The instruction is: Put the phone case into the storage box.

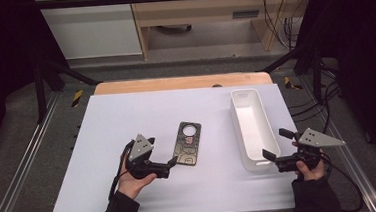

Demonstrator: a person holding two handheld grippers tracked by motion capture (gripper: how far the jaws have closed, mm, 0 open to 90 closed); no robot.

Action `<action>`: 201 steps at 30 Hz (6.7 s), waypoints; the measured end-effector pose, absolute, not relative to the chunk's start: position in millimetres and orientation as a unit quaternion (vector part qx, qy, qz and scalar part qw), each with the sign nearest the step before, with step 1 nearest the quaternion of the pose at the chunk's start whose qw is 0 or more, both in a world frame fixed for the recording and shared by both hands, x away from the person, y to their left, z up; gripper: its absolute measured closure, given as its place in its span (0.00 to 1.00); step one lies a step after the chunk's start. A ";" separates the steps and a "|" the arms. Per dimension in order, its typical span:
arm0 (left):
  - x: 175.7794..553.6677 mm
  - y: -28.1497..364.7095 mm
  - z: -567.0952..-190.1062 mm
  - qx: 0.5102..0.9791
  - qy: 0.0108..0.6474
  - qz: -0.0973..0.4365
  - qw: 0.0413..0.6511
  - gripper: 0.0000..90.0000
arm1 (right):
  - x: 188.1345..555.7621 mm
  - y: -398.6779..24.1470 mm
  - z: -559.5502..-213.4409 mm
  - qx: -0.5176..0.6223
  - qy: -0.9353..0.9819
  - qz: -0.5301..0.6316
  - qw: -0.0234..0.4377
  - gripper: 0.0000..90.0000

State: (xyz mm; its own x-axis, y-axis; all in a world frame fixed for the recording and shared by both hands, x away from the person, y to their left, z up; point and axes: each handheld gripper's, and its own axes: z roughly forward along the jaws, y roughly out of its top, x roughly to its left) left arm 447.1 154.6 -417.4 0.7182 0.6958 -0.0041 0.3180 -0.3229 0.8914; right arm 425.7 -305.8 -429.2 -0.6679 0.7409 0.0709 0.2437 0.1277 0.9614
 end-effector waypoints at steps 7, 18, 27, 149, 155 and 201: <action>455.5 142.4 -418.5 0.793 0.326 0.190 0.479 0.00 | 425.6 -306.0 -429.0 0.343 0.717 0.565 0.220 0.00; 469.1 122.6 -421.4 0.803 0.329 0.180 0.463 0.00 | 425.7 -305.9 -429.3 0.343 0.718 0.565 0.219 0.00; 479.6 111.1 -425.2 0.809 0.335 0.182 0.448 0.00 | 425.9 -305.6 -429.6 0.343 0.719 0.565 0.217 0.00; 540.7 46.9 -476.3 0.814 0.480 0.181 0.273 0.10 | 425.5 -307.2 -428.4 0.340 0.716 0.570 0.215 0.00; 539.5 46.6 -475.4 0.815 0.476 0.185 0.274 0.12 | 425.4 -307.1 -428.4 0.339 0.716 0.571 0.214 0.00; 490.9 76.4 -412.1 0.840 0.376 0.183 0.346 0.13 | 422.5 -305.5 -424.4 0.325 0.718 0.576 0.216 0.00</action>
State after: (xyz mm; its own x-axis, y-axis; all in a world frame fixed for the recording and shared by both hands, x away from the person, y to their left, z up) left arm 490.9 76.4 -412.1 0.6497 0.7587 0.0472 0.5050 -0.4773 0.7192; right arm 422.5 -305.5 -424.4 -0.6958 0.7154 0.0642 0.2179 0.1251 0.9679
